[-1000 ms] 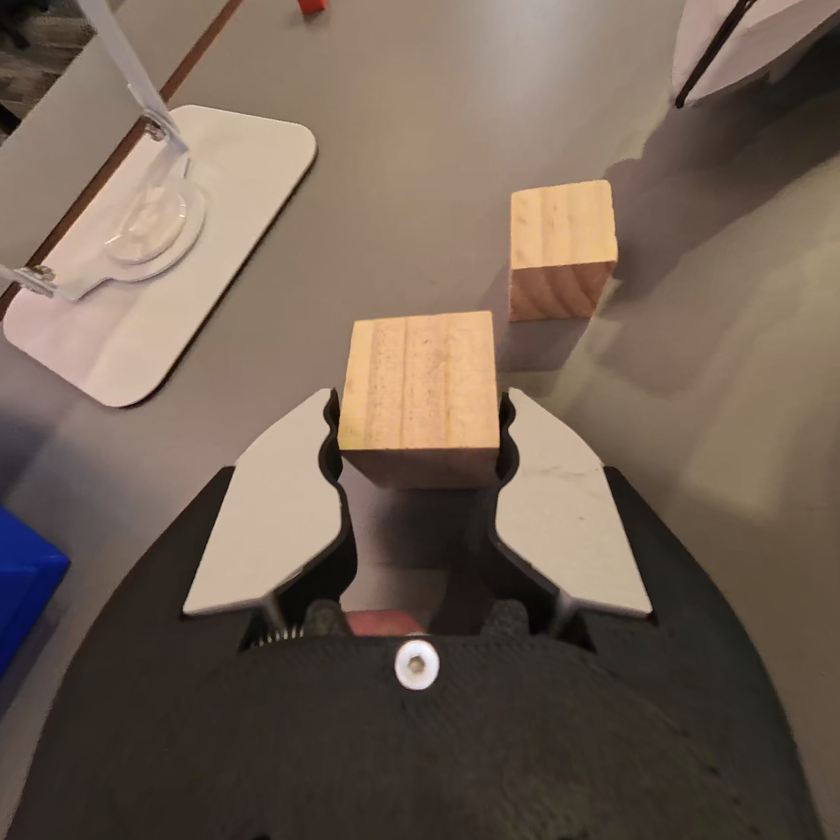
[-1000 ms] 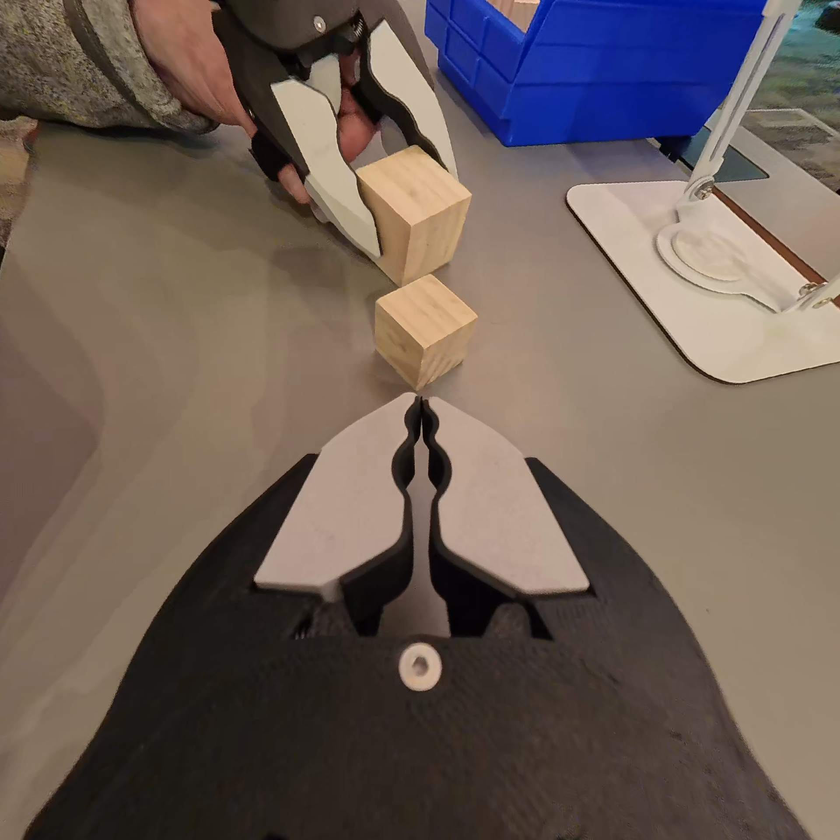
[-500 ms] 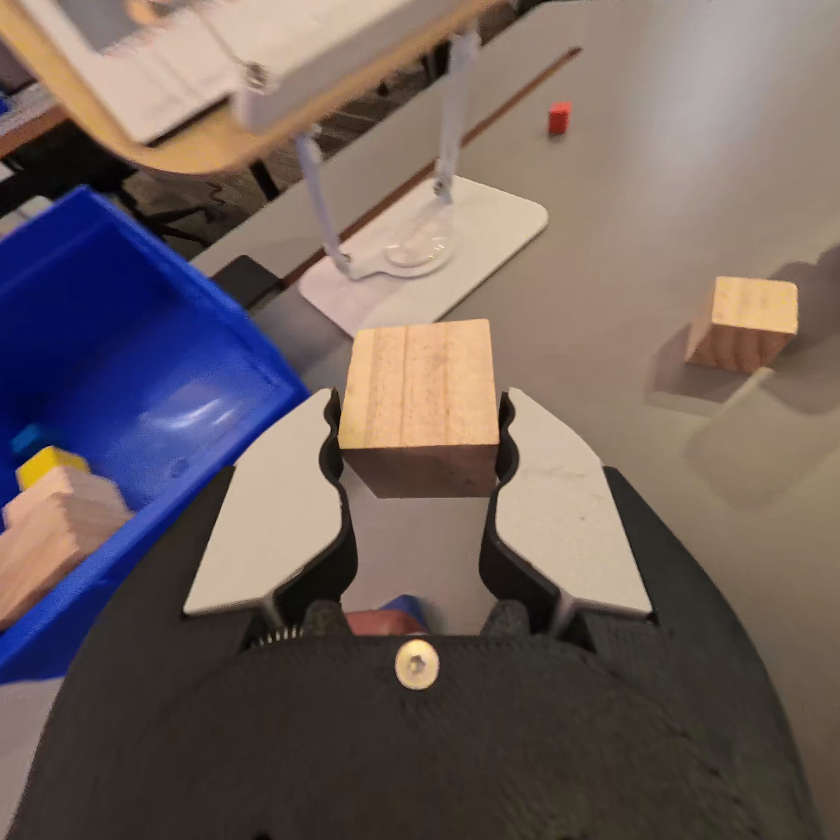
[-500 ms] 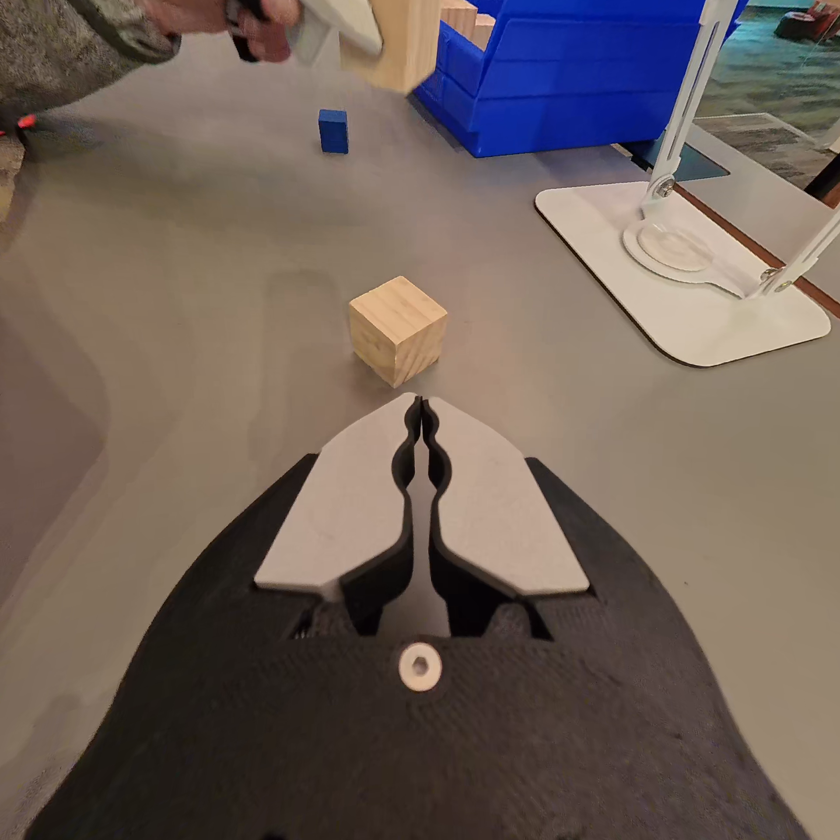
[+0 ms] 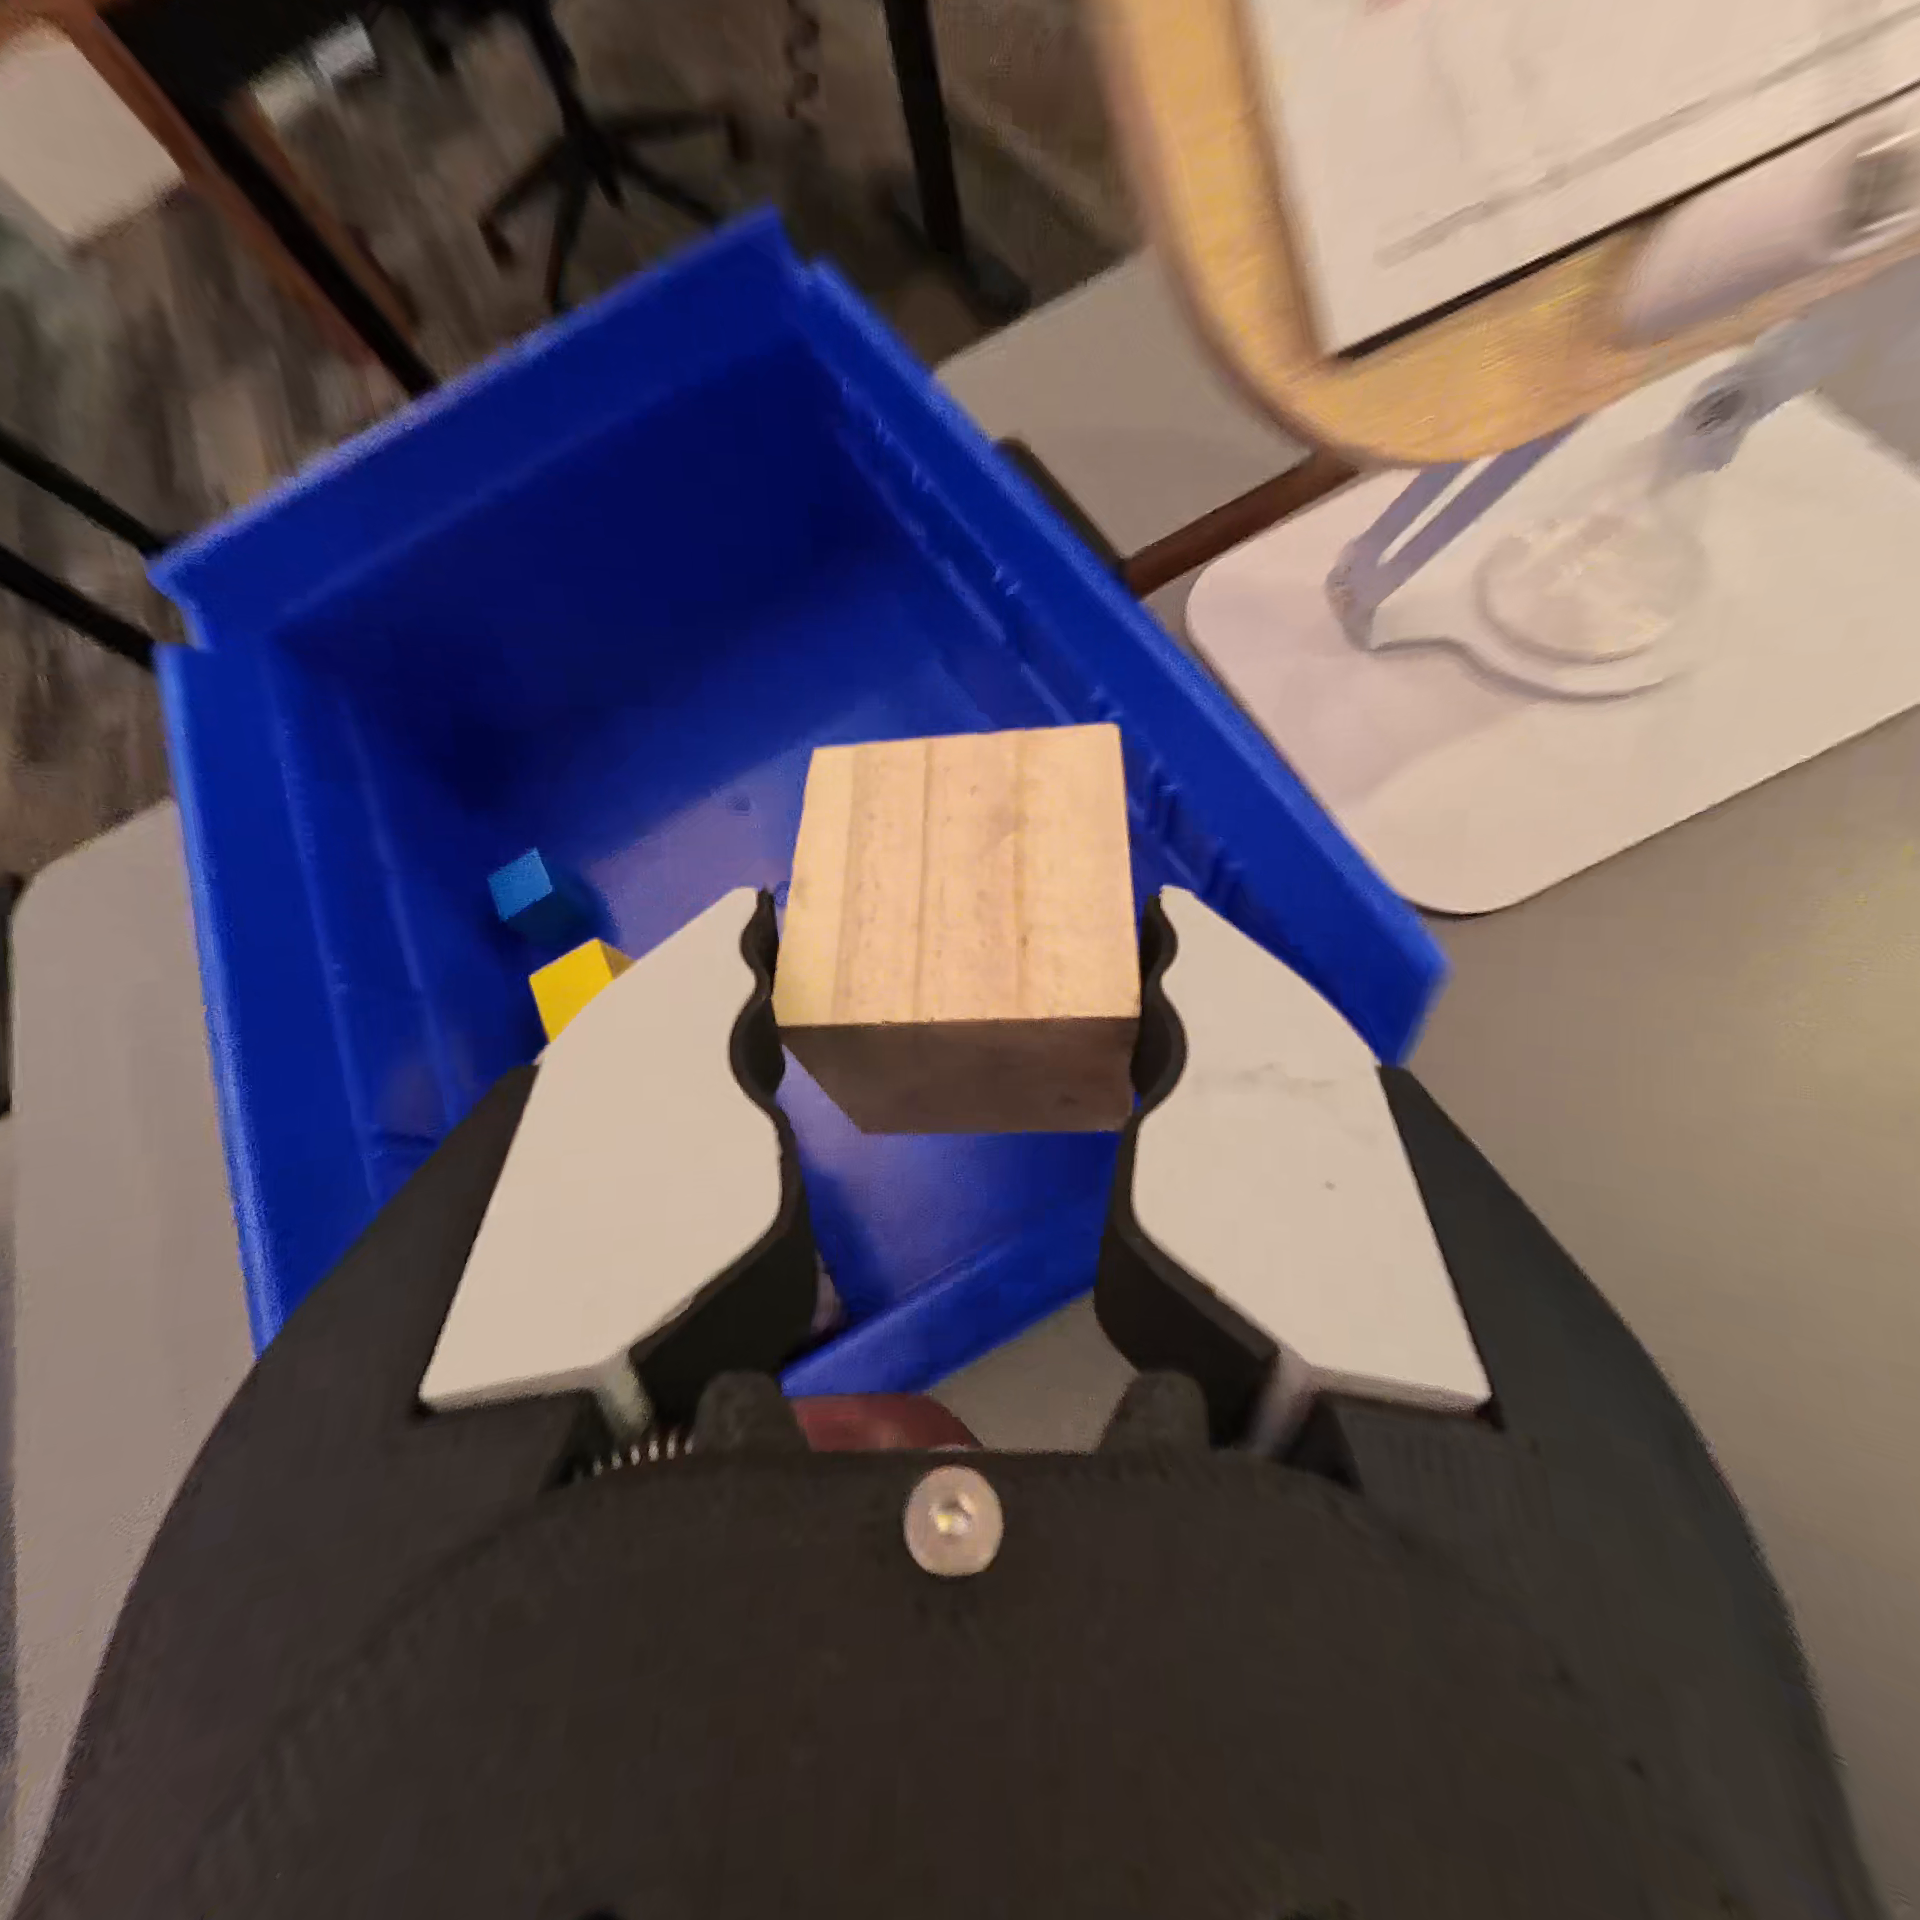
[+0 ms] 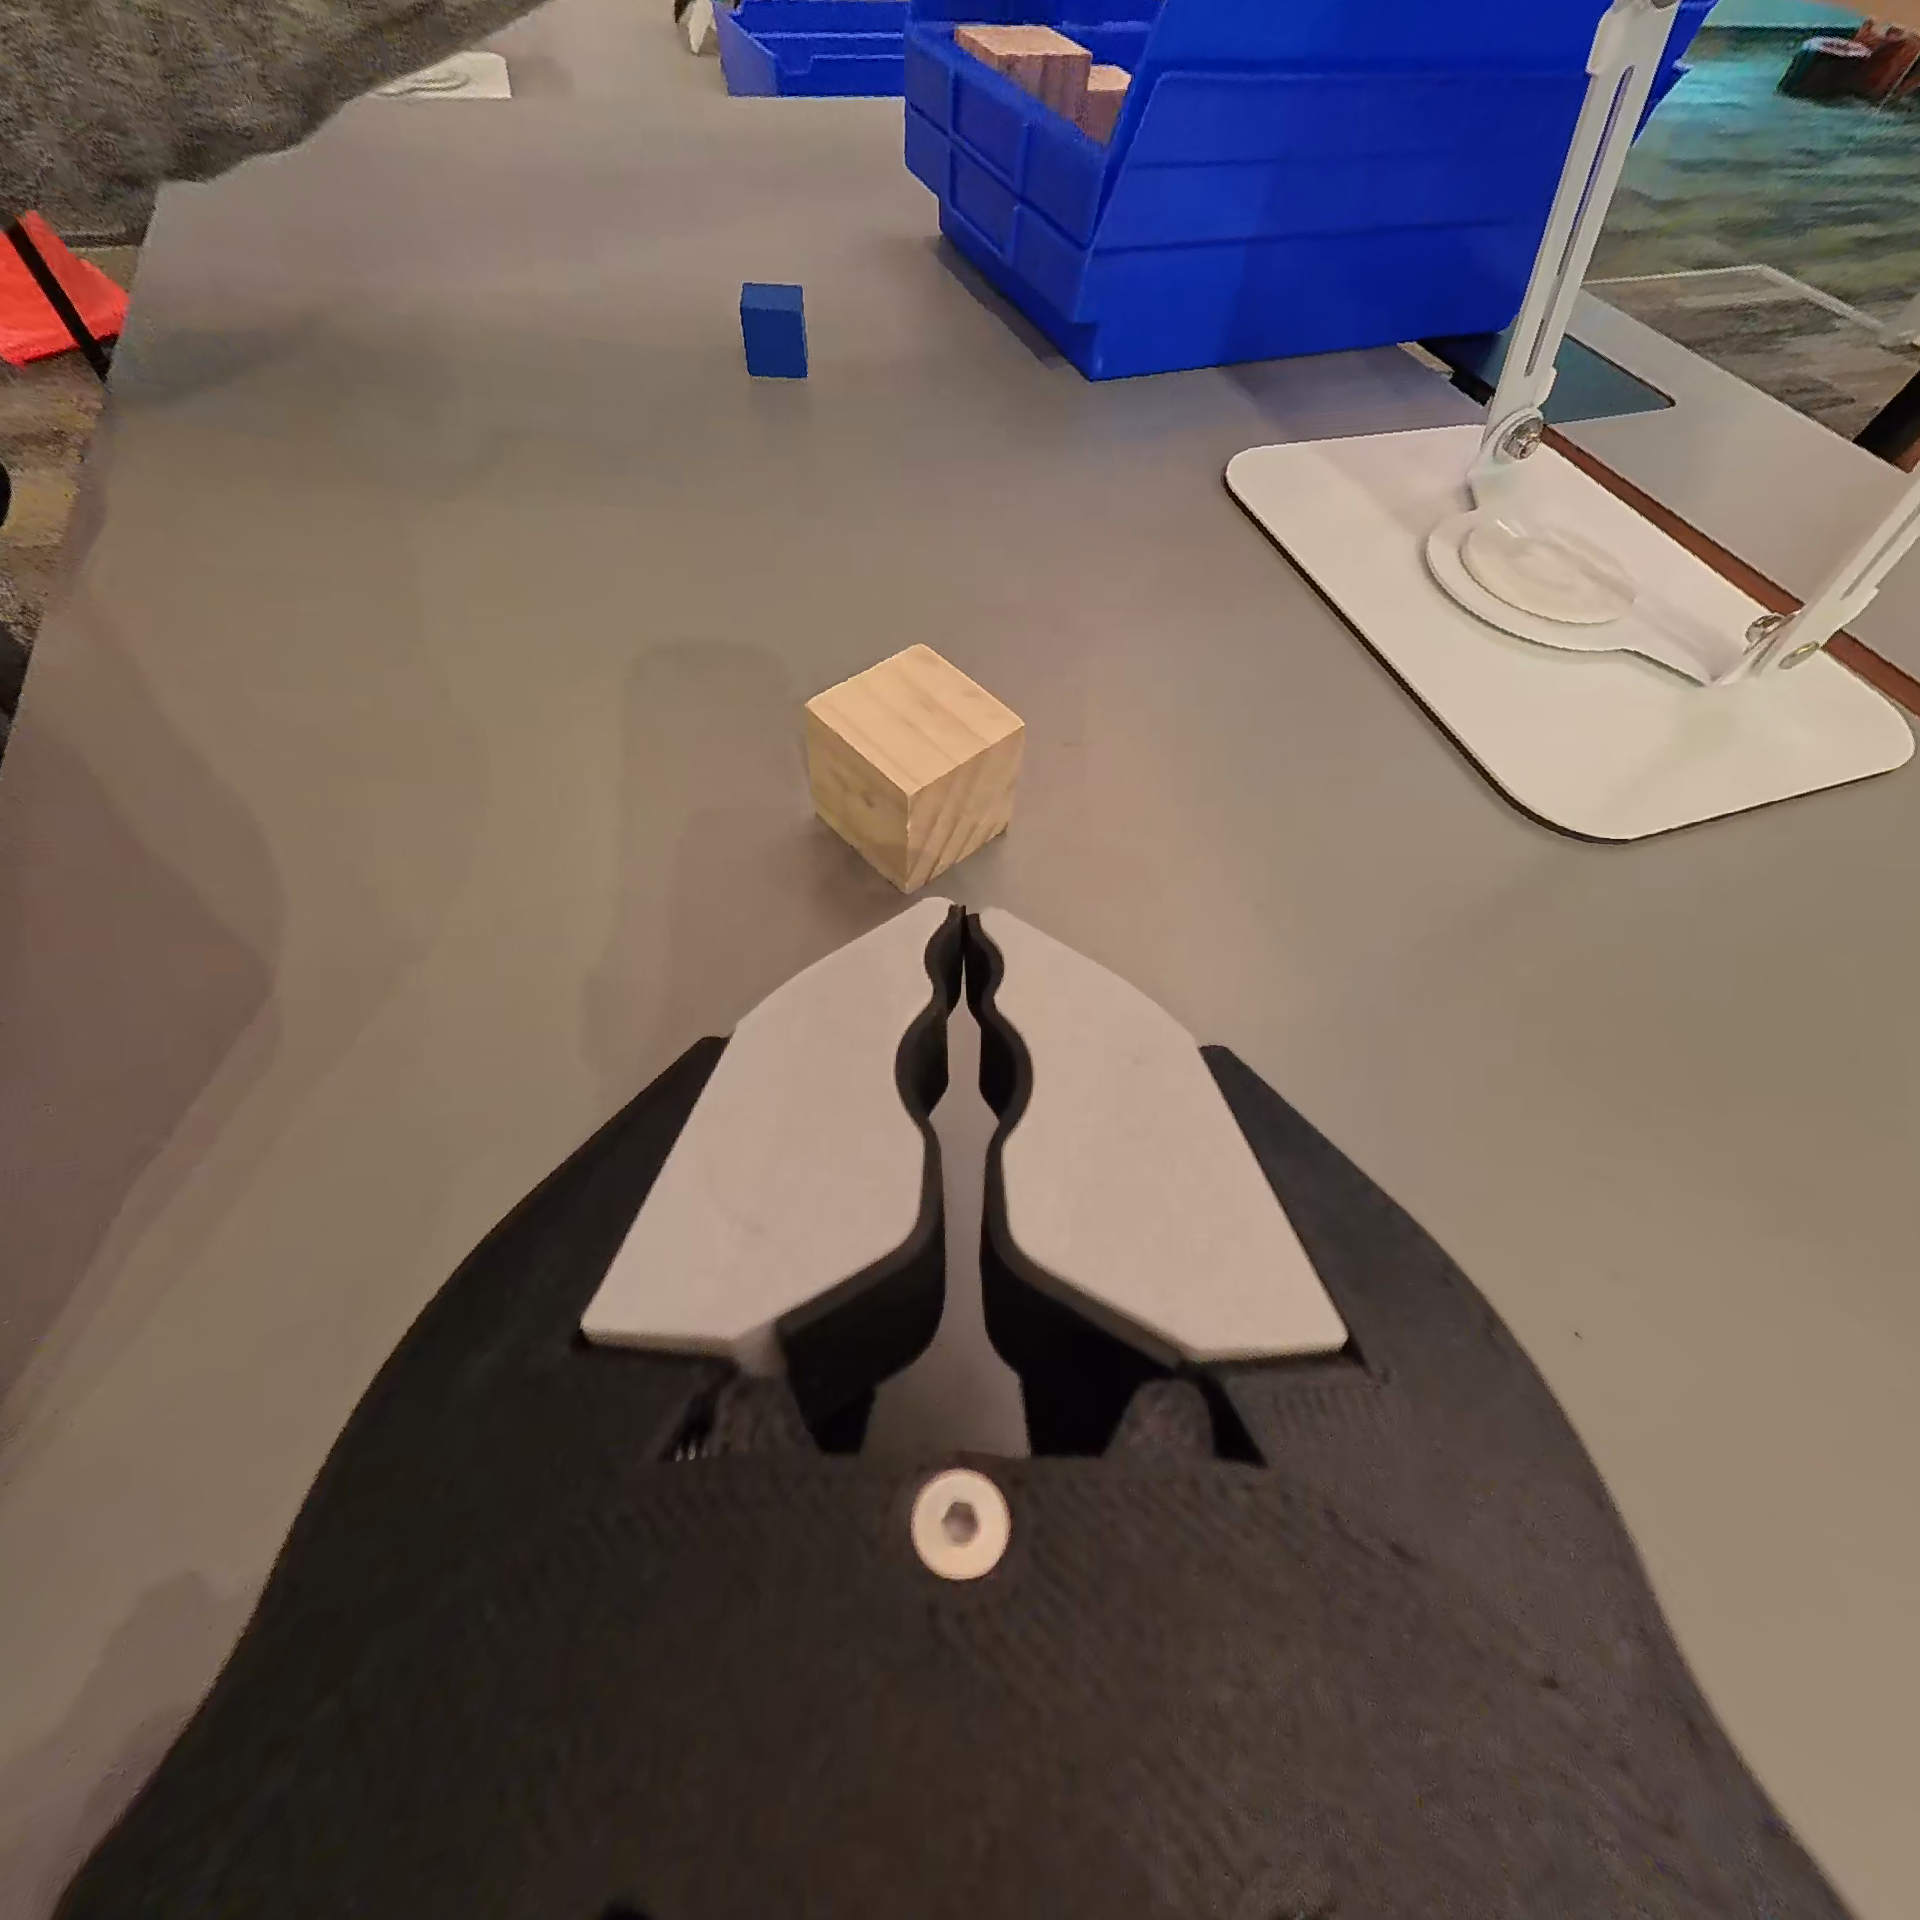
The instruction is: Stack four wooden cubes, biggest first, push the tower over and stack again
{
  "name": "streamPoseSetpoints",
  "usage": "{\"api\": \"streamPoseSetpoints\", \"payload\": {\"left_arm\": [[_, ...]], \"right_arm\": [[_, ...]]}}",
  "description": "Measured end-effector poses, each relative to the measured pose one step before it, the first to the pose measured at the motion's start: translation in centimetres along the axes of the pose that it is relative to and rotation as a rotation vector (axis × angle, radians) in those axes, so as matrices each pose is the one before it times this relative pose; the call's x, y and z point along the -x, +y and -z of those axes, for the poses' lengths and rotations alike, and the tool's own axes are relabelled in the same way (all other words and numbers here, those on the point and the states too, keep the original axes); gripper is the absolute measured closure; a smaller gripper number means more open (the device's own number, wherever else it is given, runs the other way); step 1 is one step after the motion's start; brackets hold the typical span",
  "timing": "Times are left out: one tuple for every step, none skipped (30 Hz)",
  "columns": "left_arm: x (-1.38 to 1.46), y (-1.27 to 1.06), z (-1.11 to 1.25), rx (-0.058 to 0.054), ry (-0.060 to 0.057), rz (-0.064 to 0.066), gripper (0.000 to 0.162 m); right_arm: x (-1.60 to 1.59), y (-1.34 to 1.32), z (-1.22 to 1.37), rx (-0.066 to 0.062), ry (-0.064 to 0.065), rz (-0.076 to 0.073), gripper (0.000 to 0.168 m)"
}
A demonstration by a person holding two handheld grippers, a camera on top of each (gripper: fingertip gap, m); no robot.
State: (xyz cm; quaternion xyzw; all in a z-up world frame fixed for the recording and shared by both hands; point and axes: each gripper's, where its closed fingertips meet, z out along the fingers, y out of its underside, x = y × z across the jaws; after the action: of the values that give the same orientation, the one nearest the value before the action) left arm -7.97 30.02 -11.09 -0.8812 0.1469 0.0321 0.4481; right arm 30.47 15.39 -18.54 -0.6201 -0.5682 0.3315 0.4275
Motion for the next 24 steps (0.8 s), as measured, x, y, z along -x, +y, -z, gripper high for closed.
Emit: {"api": "streamPoseSetpoints", "payload": {"left_arm": [[0.307,0.254,-1.071,0.0382,0.0087,0.0183,0.096],[0.121,0.185,-0.86,0.0312,-0.0014,0.0085,0.096],[-0.082,0.584,-0.791,0.0581,-0.0043,-0.0208,0.096],[-0.248,0.607,-0.763,0.0561,0.0035,-0.0158,0.096],[-0.132,0.063,-0.616,0.0112,-0.0015,0.003,0.096],[0.091,0.141,-0.483,0.0132,-0.0082,0.007,0.096],[-0.157,0.218,-0.351,0.0183,0.0142,0.011,0.096],[-0.548,0.304,-0.198,0.0285,0.0413,0.01,0.096],[-0.597,0.52,-0.18,0.0452,0.0399,-0.0049,0.096],[-0.045,0.31,-0.163,0.0306,-0.0029,-0.0167,0.096],[0.191,0.348,-0.166,0.0352,-0.0162,-0.0105,0.096],[-0.2,0.291,-0.281,0.0326,0.0151,-0.0034,0.096],[-0.721,0.205,-0.278,0.0309,0.0603,0.0116,0.096],[-0.136,-0.128,-0.094,0.0073,0.0194,0.0049,0.096],[-0.021,-0.006,0.112,0.0147,0.0102,0.0051,0.096],[-0.262,0.012,0.255,0.0028,0.0264,0.0008,0.097],[-0.208,-0.14,0.511,-0.0221,0.0256,0.0084,0.102],[0.005,-0.053,0.734,-0.0306,0.005,0.0052,0.103],[0.102,0.319,0.797,-0.0155,-0.0079,0.0001,0.103],[-0.12,0.232,0.849,-0.0265,-0.0014,-0.0038,0.1],[-0.181,0.269,0.941,-0.0297,-0.0057,-0.0066,0.095],[-0.08,0.573,1.089,-0.0195,-0.0262,-0.0155,0.091],[-0.544,0.93,1.187,-0.0069,-0.0126,-0.0281,0.089],[-1.191,1.091,1.146,-0.0064,0.0142,-0.0298,0.09]], "right_arm": [[0.017,-0.017,0.069,-0.0028,-0.0016,-0.0013,0.168],[0.002,-0.02,0.065,-0.003,-0.0012,-0.0027,0.168],[-0.032,-0.039,0.064,-0.0041,-0.0011,-0.004,0.168],[-0.02,-0.053,0.042,-0.0045,-0.0023,-0.0045,0.168],[-0.003,-0.041,0.043,-0.0033,-0.0029,-0.0042,0.168],[0.004,-0.013,0.022,-0.0015,-0.0027,-0.0035,0.168],[0.023,-0.005,0.024,-0.0006,-0.0026,-0.002,0.168],[0.027,0.016,-0.002,0.0005,-0.0023,-0.0008,0.168],[0.018,0.024,-0.018,0.0021,-0.0016,-0.0004,0.168],[0.029,0.022,-0.023,0.0022,-0.0012,0.0004,0.168],[0.037,0.003,-0.017,0.0012,-0.002,0.0004,0.168],[0.053,0.008,-0.024,0.0008,-0.0027,-0.0006,0.168],[0.032,0.012,-0.03,0.0015,-0.0018,-0.0005,0.168],[0.013,0.01,-0.007,0.0014,-0.0003,0.0004,0.168],[0.01,-0.002,0.017,0.0002,0.0004,0.0005,0.168],[0.003,-0.016,0.039,-0.0011,0.0009,0.0,0.168],[-0.016,-0.026,0.062,-0.0021,0.0015,-0.0005,0.168],[-0.044,-0.041,0.073,-0.0032,0.0015,-0.0012,0.168],[-0.039,-0.052,0.057,-0.0037,0.0005,-0.0027,0.168],[-0.017,-0.03,0.026,-0.0034,-0.0013,-0.0047,0.168],[-0.015,-0.028,-0.001,-0.0019,-0.0021,-0.0042,0.168],[0.012,-0.007,-0.019,0.0001,-0.0012,-0.0006,0.168],[0.029,0.018,-0.01,0.0012,-0.0006,0.0016,0.168],[0.026,0.018,-0.011,0.0012,-0.0007,0.0008,0.168]]}}
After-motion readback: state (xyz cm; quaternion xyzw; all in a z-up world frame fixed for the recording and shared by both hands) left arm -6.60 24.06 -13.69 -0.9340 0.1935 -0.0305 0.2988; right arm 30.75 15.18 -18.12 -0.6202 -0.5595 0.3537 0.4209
